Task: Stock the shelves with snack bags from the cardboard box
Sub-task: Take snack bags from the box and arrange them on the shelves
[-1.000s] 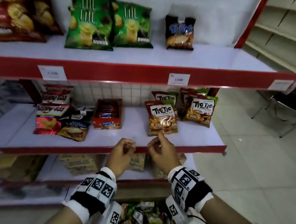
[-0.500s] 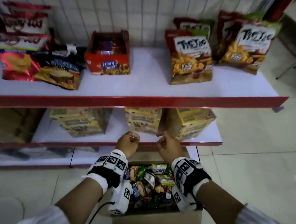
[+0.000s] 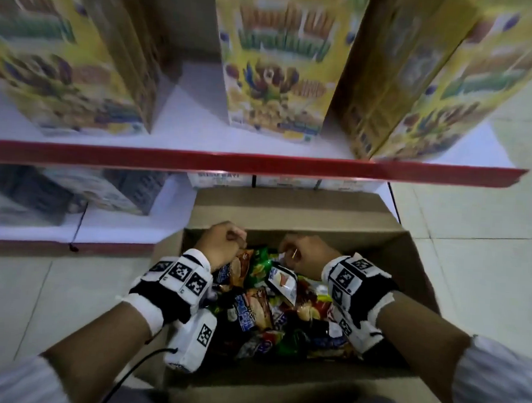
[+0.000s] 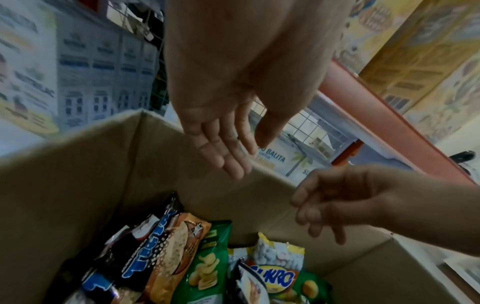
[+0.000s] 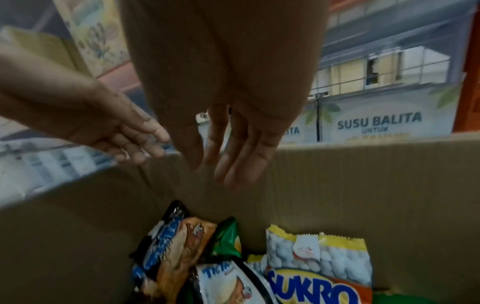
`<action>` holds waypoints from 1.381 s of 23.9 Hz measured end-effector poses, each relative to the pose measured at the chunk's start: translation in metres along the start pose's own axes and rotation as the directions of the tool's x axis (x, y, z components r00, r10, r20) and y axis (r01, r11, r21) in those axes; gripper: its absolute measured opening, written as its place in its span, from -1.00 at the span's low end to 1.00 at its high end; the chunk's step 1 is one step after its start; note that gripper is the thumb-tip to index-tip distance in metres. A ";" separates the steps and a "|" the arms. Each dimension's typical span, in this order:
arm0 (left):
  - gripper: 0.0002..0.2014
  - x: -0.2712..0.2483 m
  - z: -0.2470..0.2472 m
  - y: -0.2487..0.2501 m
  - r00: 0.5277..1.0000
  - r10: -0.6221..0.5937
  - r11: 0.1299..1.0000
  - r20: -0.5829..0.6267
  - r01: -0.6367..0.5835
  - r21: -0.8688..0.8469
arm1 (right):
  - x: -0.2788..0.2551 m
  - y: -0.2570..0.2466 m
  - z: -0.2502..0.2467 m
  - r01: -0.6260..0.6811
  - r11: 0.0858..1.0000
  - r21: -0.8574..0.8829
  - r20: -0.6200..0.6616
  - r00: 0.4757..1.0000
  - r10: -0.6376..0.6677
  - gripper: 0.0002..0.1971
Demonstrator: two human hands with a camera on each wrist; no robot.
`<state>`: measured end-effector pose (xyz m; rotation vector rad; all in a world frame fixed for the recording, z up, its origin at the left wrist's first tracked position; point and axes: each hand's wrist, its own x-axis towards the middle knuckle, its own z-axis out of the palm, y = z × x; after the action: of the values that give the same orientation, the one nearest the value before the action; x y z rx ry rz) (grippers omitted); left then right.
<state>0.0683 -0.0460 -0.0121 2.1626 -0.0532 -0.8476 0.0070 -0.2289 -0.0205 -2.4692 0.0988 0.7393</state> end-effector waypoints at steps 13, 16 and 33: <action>-0.90 0.037 0.022 -0.047 0.967 0.254 0.953 -0.021 -0.247 0.177 | 0.071 0.020 0.108 -0.135 0.848 -0.512 -0.080 0.991 0.109 -0.48; -0.81 0.023 0.017 -0.041 0.965 0.261 0.942 0.010 -0.257 0.216 | 0.036 0.012 0.070 -0.071 0.868 -0.492 -0.041 0.997 0.059 -0.64; -0.72 -0.018 0.022 -0.059 0.841 0.538 0.742 0.058 -0.440 -0.505 | -0.027 -0.025 0.003 0.438 0.750 0.495 -0.472 0.861 -0.191 -0.81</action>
<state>0.0278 -0.0151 -0.0530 1.4831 -0.4583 -0.6701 -0.0117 -0.2091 0.0038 -1.9104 0.0371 0.0200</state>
